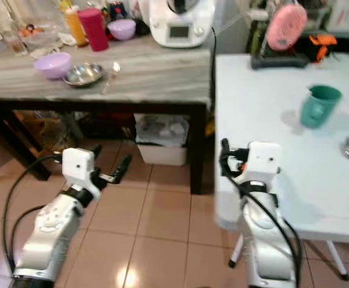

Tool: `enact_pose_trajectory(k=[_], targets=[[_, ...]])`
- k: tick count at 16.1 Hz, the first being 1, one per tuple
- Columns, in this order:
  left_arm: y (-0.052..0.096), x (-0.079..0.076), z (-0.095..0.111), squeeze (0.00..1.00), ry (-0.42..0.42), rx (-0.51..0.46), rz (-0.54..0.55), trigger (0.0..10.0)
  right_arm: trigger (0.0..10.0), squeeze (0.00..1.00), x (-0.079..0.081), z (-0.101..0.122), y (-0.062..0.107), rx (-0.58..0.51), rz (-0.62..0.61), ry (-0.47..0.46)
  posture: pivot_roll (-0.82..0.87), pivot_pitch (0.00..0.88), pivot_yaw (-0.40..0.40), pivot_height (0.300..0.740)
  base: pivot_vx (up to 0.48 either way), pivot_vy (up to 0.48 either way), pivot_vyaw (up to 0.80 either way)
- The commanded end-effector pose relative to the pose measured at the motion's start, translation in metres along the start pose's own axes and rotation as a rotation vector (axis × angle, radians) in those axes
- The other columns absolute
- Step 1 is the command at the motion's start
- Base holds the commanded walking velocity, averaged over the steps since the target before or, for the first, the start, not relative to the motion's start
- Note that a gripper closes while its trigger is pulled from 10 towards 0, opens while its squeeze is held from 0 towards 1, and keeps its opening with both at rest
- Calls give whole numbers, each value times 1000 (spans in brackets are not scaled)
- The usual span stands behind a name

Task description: Setting the table

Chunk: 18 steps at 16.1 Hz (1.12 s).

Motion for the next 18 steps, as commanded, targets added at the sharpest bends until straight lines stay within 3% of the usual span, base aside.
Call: enact_pose_trajectory(k=[1, 4, 18], targets=[[1, 3, 0, 0, -16, 8, 1, 10000, 10000, 0, 2, 5, -1, -13, 4, -14, -326, 69, 79, 740, 0, -277, -525], [1, 2, 0, 0, -12, 10, -1, 10000, 10000, 0, 3, 5, 0, -13, 2, -13, -328, 74, 79, 740, 0, -275, -698], [2, -1, -3, 0, -20, 27, -3, 10000, 10000, 0, 8, 3, 0, -20, 6, -16, -308, 108, 89, 740, 0, -255, 0]])
Point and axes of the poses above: a point about 5 cm out from each wrist's last joint towards the gripper, its own y axis pointing back from the gripper into the wrist, its own z axis along the axis of the wrist's last joint, x = y × z, the point moved 5 cm from there along -y, pointing out of the wrist towards the gripper, and after that the axes turned 2 degrees about -y, right-handed, at the moved point
